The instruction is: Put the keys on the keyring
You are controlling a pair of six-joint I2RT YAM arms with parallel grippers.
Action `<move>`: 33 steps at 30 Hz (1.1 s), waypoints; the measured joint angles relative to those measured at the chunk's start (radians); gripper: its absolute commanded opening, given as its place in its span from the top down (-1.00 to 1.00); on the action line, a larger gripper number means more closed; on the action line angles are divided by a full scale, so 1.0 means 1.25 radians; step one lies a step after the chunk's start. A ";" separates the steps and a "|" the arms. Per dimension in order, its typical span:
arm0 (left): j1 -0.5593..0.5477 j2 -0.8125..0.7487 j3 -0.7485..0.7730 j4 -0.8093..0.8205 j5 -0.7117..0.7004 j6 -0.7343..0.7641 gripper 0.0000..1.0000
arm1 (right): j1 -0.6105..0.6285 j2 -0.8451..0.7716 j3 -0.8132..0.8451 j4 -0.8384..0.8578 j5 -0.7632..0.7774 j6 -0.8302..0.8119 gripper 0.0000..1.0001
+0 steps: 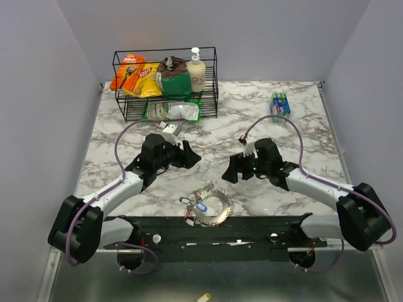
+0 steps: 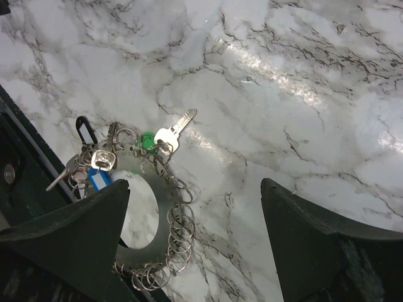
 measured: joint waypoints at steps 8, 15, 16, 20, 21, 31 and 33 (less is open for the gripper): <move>-0.016 0.056 0.006 0.019 0.046 0.031 -0.54 | 0.000 0.037 0.015 -0.003 -0.044 -0.008 -0.75; -0.073 0.089 0.026 0.001 0.060 0.067 -0.54 | 0.000 0.022 0.031 -0.111 -0.067 0.002 -0.70; -0.075 0.091 0.026 0.001 0.063 0.068 -0.54 | 0.000 0.013 0.031 -0.129 -0.068 0.006 -0.68; -0.077 0.104 0.026 0.001 0.068 0.070 -0.54 | 0.001 -0.027 0.014 -0.174 -0.079 0.033 -0.59; -0.078 0.107 0.026 0.001 0.070 0.070 -0.53 | 0.002 -0.031 0.009 -0.181 -0.084 0.041 -0.57; -0.108 0.152 0.041 0.001 0.099 0.072 -0.51 | 0.056 0.010 -0.029 -0.231 -0.122 0.098 -0.24; -0.110 0.154 0.042 -0.001 0.099 0.074 -0.51 | 0.058 0.014 -0.032 -0.232 -0.127 0.100 -0.20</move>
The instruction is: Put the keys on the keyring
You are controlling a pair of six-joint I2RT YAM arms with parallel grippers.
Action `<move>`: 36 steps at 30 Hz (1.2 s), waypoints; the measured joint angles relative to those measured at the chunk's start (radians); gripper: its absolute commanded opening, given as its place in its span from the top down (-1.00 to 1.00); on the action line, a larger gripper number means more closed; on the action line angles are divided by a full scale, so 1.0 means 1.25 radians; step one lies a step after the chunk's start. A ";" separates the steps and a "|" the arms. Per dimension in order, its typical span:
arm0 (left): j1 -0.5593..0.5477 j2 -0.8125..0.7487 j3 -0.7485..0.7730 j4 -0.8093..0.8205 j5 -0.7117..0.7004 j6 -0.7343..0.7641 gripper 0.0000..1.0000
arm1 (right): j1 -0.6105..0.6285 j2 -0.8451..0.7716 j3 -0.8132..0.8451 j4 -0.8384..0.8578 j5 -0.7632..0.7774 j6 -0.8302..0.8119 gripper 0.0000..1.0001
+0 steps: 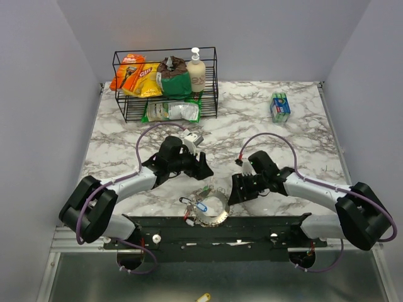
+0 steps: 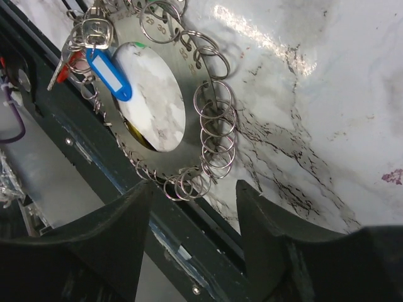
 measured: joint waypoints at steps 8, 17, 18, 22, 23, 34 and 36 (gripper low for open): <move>-0.002 0.005 0.005 -0.002 0.000 0.002 -0.50 | 0.009 0.032 -0.016 0.018 -0.029 0.020 -0.07; -0.002 0.011 0.005 -0.001 0.000 0.004 -0.50 | 0.038 0.083 -0.016 0.054 -0.051 0.028 0.13; -0.002 0.011 0.005 -0.001 0.000 0.004 -0.50 | 0.042 0.092 -0.016 0.059 -0.054 0.033 0.15; -0.002 0.011 0.005 -0.001 0.002 0.004 -0.50 | 0.049 0.108 -0.016 0.083 -0.060 0.042 0.21; -0.002 0.011 0.005 -0.001 0.002 0.004 -0.50 | 0.049 0.110 -0.016 0.088 -0.060 0.044 0.23; -0.002 0.010 0.005 -0.001 0.002 0.004 -0.50 | 0.053 0.157 -0.006 0.126 -0.048 0.056 0.98; -0.002 0.010 0.004 -0.001 0.002 0.004 -0.50 | 0.053 0.170 0.007 0.129 -0.045 0.054 0.99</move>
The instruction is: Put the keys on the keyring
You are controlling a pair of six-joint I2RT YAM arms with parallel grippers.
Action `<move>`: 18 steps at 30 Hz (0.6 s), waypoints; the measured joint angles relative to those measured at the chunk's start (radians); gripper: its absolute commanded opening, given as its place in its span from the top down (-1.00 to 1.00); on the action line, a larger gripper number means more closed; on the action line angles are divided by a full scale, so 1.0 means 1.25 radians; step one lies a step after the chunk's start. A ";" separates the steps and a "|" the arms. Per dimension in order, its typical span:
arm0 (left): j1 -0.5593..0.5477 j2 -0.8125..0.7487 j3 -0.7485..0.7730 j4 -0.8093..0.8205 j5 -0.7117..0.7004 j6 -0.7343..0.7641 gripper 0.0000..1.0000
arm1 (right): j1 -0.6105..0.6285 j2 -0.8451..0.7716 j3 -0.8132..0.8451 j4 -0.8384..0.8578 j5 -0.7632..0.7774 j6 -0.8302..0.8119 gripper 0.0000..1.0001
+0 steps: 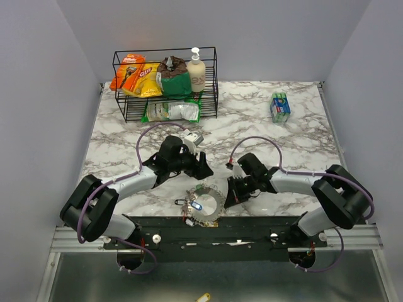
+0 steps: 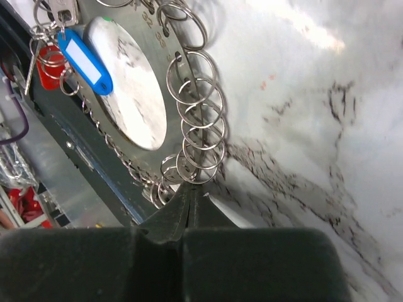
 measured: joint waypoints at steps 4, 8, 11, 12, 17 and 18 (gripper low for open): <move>0.000 -0.004 0.000 0.000 0.000 0.003 -0.50 | 0.000 0.028 0.039 0.003 0.007 -0.005 0.99; 0.000 -0.009 0.000 -0.005 -0.001 0.009 -0.50 | 0.000 0.060 0.077 0.015 0.012 -0.013 0.99; 0.000 -0.015 0.000 -0.017 -0.001 0.012 -0.49 | 0.000 0.086 0.103 0.023 0.013 -0.019 0.99; 0.000 -0.018 0.000 -0.024 -0.001 0.013 -0.49 | 0.000 0.096 0.114 0.023 0.013 -0.021 0.99; 0.020 -0.042 -0.022 -0.037 -0.001 0.002 -0.49 | 0.000 0.103 0.137 0.023 0.021 -0.033 0.50; 0.030 -0.049 -0.031 -0.038 -0.002 -0.004 -0.50 | 0.000 0.099 0.138 0.022 0.023 -0.036 0.39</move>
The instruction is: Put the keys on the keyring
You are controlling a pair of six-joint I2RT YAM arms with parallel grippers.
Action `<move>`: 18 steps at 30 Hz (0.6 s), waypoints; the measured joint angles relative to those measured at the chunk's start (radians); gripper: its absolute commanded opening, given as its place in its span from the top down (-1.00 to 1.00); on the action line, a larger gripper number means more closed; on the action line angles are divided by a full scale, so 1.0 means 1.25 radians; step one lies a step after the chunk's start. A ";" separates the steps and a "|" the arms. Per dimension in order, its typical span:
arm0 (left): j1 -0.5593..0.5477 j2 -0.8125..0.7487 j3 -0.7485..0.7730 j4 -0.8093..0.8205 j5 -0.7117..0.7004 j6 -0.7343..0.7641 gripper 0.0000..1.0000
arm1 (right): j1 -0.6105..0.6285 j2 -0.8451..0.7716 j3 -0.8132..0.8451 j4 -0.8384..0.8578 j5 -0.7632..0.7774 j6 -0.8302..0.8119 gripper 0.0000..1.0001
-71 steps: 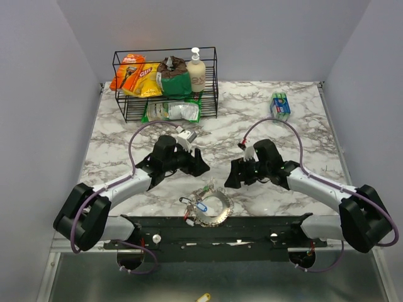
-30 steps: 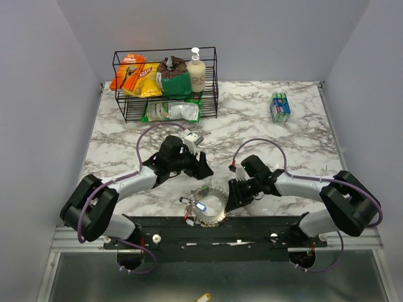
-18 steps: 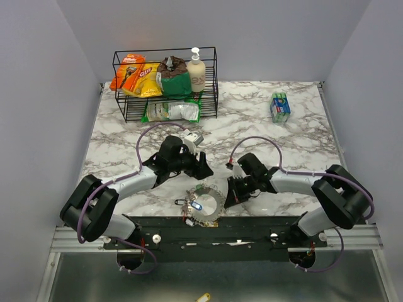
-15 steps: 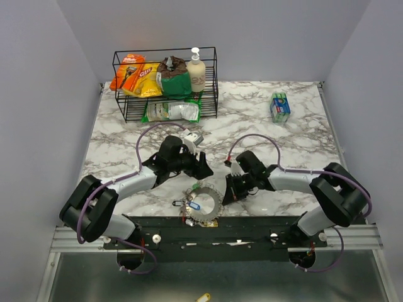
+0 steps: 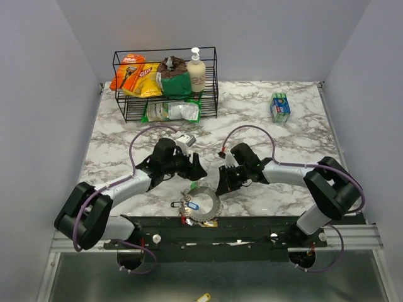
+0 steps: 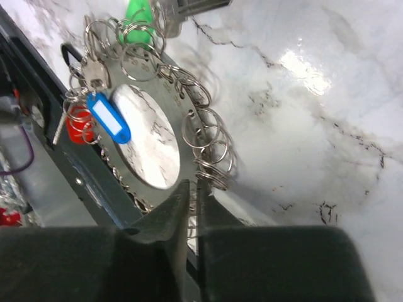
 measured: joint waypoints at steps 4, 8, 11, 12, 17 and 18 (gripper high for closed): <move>0.038 -0.020 -0.031 -0.023 -0.027 -0.027 -0.48 | 0.000 -0.041 0.000 -0.008 0.017 -0.013 0.03; 0.039 -0.026 -0.031 -0.086 -0.074 -0.040 -0.42 | 0.000 -0.066 0.005 -0.012 0.028 -0.027 -0.10; 0.039 -0.028 -0.031 -0.123 -0.099 -0.044 -0.29 | 0.000 -0.065 0.006 -0.022 0.038 -0.034 -0.15; 0.039 -0.028 -0.031 -0.137 -0.107 -0.043 -0.25 | 0.000 -0.065 0.006 -0.026 0.039 -0.035 -0.15; 0.038 -0.017 -0.031 -0.189 -0.125 -0.045 -0.23 | 0.000 -0.058 0.006 -0.034 0.045 -0.042 -0.20; 0.039 -0.017 -0.031 -0.200 -0.129 -0.046 -0.23 | 0.000 -0.056 0.006 -0.035 0.046 -0.042 -0.22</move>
